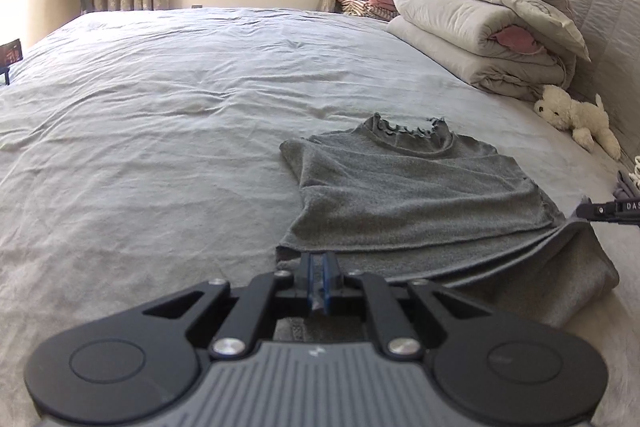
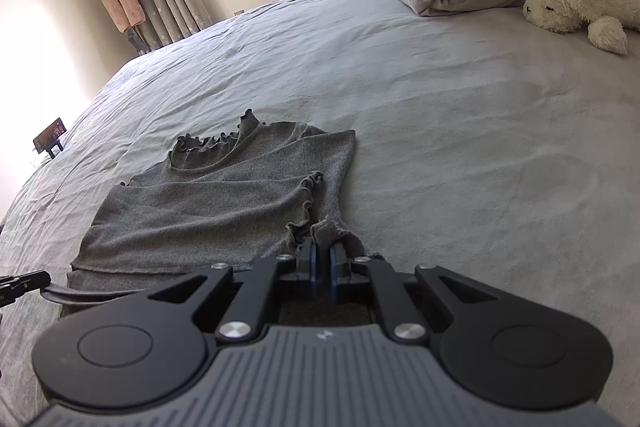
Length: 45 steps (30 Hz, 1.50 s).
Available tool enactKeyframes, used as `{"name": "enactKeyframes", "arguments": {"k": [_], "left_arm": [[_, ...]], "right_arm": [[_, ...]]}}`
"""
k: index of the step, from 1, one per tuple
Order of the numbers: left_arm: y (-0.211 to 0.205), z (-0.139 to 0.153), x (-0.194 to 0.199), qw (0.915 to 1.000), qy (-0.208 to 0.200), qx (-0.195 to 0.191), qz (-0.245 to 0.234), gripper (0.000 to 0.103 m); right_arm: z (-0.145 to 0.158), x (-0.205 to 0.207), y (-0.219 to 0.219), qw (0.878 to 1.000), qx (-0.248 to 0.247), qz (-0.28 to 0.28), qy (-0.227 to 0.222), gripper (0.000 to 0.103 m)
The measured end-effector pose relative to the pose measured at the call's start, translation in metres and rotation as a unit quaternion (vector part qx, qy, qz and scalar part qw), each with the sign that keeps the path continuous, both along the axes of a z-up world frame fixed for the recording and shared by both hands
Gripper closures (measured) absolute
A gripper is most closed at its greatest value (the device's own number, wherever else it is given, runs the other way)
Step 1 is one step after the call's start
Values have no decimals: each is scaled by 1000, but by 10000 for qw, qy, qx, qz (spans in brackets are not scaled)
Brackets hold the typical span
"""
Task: Fold clothes
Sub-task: 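Release the folded hem with both grippers and pull back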
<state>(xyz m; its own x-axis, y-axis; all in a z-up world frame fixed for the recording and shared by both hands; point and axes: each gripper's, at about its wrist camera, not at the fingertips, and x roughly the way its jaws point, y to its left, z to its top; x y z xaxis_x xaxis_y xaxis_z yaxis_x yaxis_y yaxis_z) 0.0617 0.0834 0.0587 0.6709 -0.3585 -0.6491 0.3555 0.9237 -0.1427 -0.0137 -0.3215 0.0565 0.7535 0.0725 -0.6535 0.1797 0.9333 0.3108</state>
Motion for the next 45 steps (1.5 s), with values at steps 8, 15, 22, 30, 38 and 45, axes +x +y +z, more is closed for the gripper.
{"name": "enactKeyframes", "arguments": {"k": [8, 15, 22, 30, 38, 45], "left_arm": [[6, 0, 0, 10000, 30, -36, 77, 98], [-15, -15, 1, 9989, 40, 304, -352, 74], [-25, -30, 12, 9980, 119, 503, -362, 77], [-26, -19, 6, 9987, 66, 431, -269, 99], [-13, 1, 2, 9998, -186, 60, 15, 99], [-6, 15, -4, 9982, -509, -191, 238, 99]], "right_arm": [[-1, -1, 0, 10000, -9, 17, 4, 94], [4, -2, -1, 9992, -383, 131, -42, 66], [-8, 5, -3, 9972, -675, 284, 160, 63], [-13, 4, 16, 9896, -1288, 609, 187, 95], [0, -2, 12, 9898, -1355, 430, -88, 95], [12, -8, 16, 9879, -1463, 368, -361, 97]]}}
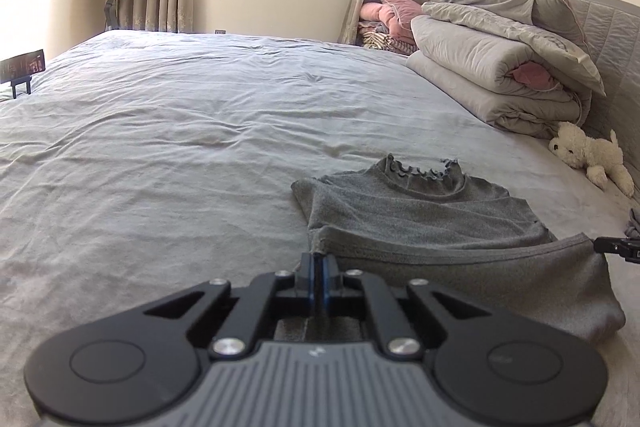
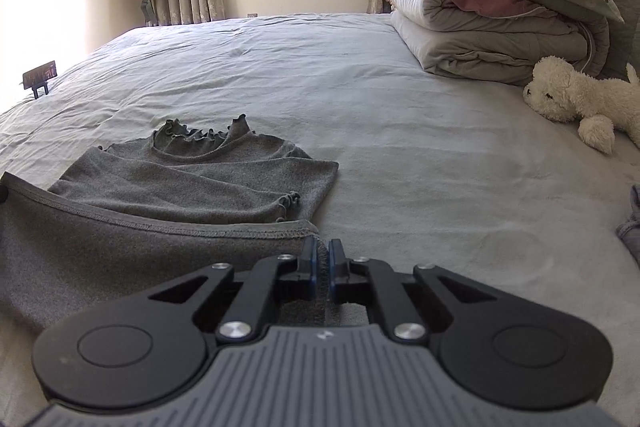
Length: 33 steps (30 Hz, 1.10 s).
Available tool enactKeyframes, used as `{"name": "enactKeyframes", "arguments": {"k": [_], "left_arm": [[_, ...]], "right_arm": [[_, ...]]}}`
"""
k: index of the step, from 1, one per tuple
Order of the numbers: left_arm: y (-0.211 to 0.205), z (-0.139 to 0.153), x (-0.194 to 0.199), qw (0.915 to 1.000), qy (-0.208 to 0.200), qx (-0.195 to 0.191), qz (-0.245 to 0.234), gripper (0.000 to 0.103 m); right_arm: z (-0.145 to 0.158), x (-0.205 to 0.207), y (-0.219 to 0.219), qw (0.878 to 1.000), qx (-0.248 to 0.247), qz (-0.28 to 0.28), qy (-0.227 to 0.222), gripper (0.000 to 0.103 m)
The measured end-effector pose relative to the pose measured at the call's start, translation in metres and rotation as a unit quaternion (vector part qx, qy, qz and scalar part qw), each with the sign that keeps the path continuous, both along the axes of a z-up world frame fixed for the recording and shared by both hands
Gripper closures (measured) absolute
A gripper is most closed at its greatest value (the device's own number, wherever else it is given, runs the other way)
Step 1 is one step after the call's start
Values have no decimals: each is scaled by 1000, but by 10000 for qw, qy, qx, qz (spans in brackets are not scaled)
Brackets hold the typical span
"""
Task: Fold clothes
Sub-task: 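Release the folded hem with both grippers and pull back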
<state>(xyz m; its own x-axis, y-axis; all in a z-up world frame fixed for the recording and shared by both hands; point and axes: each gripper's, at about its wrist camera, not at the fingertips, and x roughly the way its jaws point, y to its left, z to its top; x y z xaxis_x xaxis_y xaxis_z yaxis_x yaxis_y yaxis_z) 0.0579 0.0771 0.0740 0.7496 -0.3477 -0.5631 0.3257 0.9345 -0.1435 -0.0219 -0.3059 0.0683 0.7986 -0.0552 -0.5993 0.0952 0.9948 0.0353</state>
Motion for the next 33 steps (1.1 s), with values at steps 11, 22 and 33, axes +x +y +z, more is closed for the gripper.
{"name": "enactKeyframes", "arguments": {"k": [11, 22, 33], "left_arm": [[-6, -22, 8, 9992, 191, 327, 99, 99], [-3, -27, 11, 9984, 430, 213, 311, 97], [3, -26, 17, 9972, 536, 62, 509, 97]], "right_arm": [[-20, 6, -2, 9999, 124, 83, 35, 17], [-6, 3, 1, 9973, -184, -589, -407, 0], [7, -18, 35, 9734, -1810, -188, -1390, 30]]}}
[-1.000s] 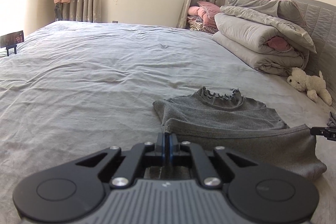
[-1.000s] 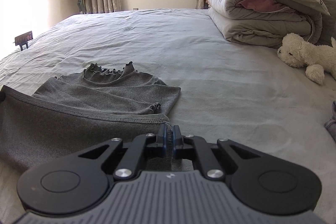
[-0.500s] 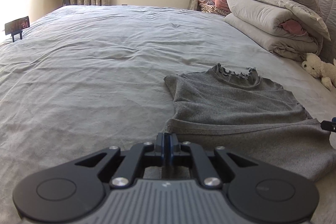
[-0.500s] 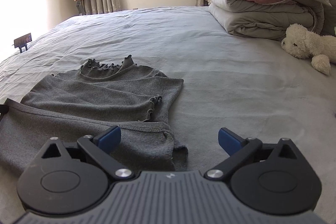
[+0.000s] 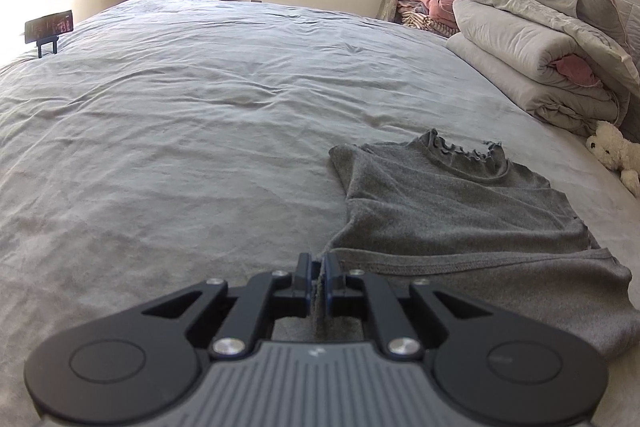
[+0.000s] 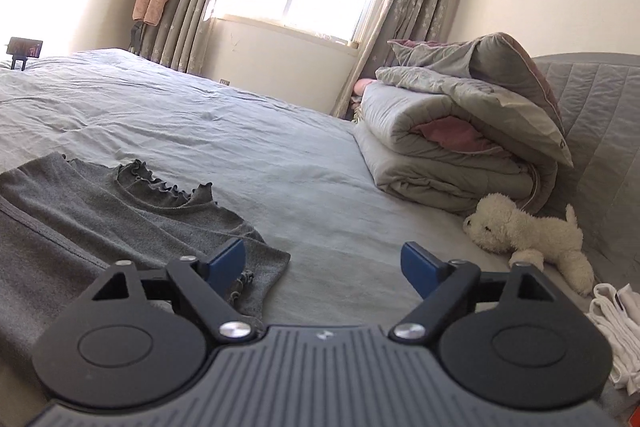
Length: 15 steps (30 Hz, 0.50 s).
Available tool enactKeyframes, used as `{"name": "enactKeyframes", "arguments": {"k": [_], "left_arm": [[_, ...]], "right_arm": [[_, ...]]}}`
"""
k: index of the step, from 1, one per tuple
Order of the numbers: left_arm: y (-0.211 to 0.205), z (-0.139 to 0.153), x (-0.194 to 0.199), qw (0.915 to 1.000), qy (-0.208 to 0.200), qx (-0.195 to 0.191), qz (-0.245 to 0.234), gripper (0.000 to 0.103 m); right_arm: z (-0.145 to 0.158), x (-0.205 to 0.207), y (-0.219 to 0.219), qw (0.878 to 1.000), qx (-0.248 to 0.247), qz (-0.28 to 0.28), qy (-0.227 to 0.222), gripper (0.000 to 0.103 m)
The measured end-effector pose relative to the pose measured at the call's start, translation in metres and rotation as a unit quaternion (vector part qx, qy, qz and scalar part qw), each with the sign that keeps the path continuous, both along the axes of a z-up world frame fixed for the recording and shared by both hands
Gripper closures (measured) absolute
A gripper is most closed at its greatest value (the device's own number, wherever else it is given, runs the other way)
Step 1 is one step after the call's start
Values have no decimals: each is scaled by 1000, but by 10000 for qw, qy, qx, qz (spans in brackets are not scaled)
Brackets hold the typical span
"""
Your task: Fold clothes
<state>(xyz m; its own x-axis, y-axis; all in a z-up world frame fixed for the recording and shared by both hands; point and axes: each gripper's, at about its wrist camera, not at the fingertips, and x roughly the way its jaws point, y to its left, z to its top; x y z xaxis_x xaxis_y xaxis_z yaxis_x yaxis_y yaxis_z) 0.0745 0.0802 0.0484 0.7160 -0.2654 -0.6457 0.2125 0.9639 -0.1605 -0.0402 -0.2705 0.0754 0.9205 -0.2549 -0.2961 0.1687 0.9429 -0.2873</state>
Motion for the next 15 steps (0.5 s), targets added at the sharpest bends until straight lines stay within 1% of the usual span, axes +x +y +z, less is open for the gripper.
{"name": "enactKeyframes", "arguments": {"k": [1, 2, 3, 4, 5, 6, 7, 8, 10, 11, 13, 15], "left_arm": [[0, 0, 0, 10000, 14, -36, -11, 97], [0, 1, 0, 10000, 30, -71, -35, 97], [0, 1, 0, 9999, 53, -106, -58, 97], [0, 1, 0, 9998, 83, -140, -81, 97], [-1, 1, 0, 9997, 112, -175, -103, 97], [-1, 1, 0, 9996, 142, -195, -121, 95], [-2, 0, 0, 9996, 161, -181, -138, 94], [-3, -2, -1, 9996, 167, -149, -160, 90], [-5, -4, -1, 9997, 159, -68, -194, 78], [-7, -5, -1, 9997, 124, 2, -195, 69], [-10, -7, 1, 9997, 85, 60, -219, 68], [-13, -9, 2, 9996, 71, 93, -251, 69]], "right_arm": [[3, 0, -4, 9998, 189, 86, 44, 44], [6, 0, -9, 9991, 377, 173, 89, 49], [8, 1, -13, 9977, 597, 241, 215, 50], [7, 7, -19, 9946, 873, 274, 496, 50], [4, 15, -25, 9891, 1183, 333, 817, 50], [-2, 25, -31, 9808, 1514, 405, 1164, 50], [-7, 33, -38, 9745, 1735, 386, 1367, 50], [-11, 38, -44, 9702, 1894, 320, 1477, 50], [-17, 44, -54, 9610, 2228, 215, 1623, 50], [-19, 46, -57, 9568, 2361, 202, 1685, 50], [-22, 47, -57, 9515, 2464, 300, 1815, 50], [-24, 44, -51, 9502, 2468, 393, 1862, 50]]}}
